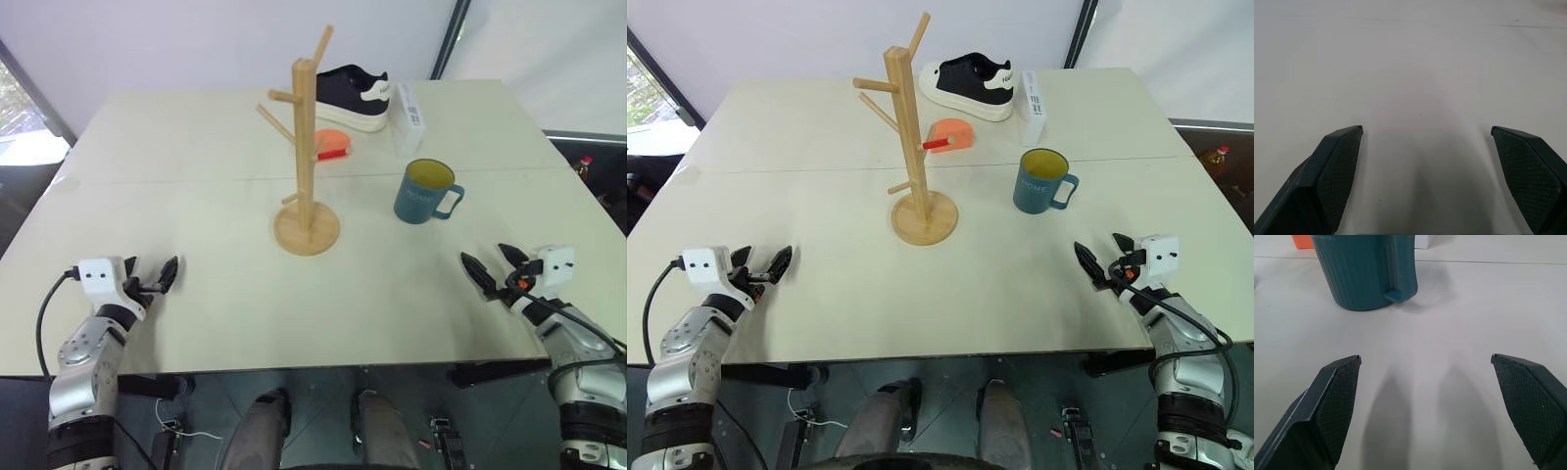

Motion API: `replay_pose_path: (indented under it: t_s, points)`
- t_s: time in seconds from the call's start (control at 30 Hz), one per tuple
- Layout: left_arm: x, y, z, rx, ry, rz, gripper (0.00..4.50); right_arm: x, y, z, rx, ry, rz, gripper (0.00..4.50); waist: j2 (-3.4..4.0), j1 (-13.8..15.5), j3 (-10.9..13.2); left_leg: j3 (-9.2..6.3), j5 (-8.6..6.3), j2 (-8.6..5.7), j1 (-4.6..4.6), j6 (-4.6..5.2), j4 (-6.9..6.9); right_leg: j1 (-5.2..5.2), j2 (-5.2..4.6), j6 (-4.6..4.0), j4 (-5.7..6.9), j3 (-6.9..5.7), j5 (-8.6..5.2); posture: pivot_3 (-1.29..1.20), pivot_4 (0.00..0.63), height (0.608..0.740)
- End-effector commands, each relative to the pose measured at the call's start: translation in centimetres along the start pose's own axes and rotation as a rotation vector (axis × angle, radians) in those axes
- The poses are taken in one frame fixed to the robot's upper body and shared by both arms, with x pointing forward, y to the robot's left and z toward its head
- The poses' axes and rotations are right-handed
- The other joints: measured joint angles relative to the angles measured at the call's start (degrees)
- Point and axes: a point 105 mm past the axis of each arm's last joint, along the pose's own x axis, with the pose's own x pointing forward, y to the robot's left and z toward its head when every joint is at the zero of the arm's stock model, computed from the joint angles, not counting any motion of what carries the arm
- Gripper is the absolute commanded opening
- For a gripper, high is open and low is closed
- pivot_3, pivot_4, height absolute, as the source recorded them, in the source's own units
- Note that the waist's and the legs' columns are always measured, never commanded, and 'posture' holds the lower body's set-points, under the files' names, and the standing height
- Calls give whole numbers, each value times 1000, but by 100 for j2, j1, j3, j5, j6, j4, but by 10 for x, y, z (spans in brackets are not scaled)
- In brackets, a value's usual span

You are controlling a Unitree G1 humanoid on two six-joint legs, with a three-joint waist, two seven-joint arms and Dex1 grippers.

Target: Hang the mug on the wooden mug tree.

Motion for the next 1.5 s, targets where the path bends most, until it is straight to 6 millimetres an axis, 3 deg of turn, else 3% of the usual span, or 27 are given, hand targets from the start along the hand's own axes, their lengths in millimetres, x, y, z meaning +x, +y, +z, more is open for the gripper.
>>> replay_pose_path:
  t_s: [0.03,0.3,0.43,0.67,0.8,1.03,1.13,1.5]
  points:
    - [-4,3,14,6,-52,3,4500,1,-3,11,-17,-44,-2,4426,0,1,0,0,0,0,0,0,0,0,0,0,0,0,0,0,150,740]
    - [-4,-2,15,-1,-57,-25,4500,1,-1,11,-18,-43,-1,4426,0,2,0,0,0,0,0,0,0,0,0,0,0,0,0,0,150,740]
    - [-2,-19,27,19,-115,-107,4500,3,2,13,-27,-50,-15,4426,0,3,0,0,1,0,0,1,0,0,0,0,0,0,0,0,150,740]
    - [-18,-107,45,58,-146,-573,4500,16,17,27,-34,-122,-50,4426,1,0,-1,0,0,0,-7,0,2,-4,-1,-3,0,1,1,0,150,740]
    - [-38,-175,53,76,-123,-914,4500,33,34,31,-62,-138,-77,4426,3,-6,-1,-2,1,0,-19,1,3,-16,1,-21,0,1,12,0,150,740]
    - [-46,-226,66,153,-164,-1111,4500,53,21,34,-71,-154,-227,4426,6,-2,-2,1,11,-4,-22,18,6,-22,4,-26,9,2,16,0,150,740]
    - [-45,-235,72,153,-193,-1126,4500,61,15,34,-80,-155,-261,4426,5,-4,-2,2,11,-9,-23,18,8,-21,6,-26,10,2,16,0,150,740]
    - [-44,-239,74,156,-215,-1121,4500,85,8,30,-90,-142,-308,4426,5,-25,-2,1,13,-10,-17,21,19,-17,18,-26,24,3,17,0,150,740]
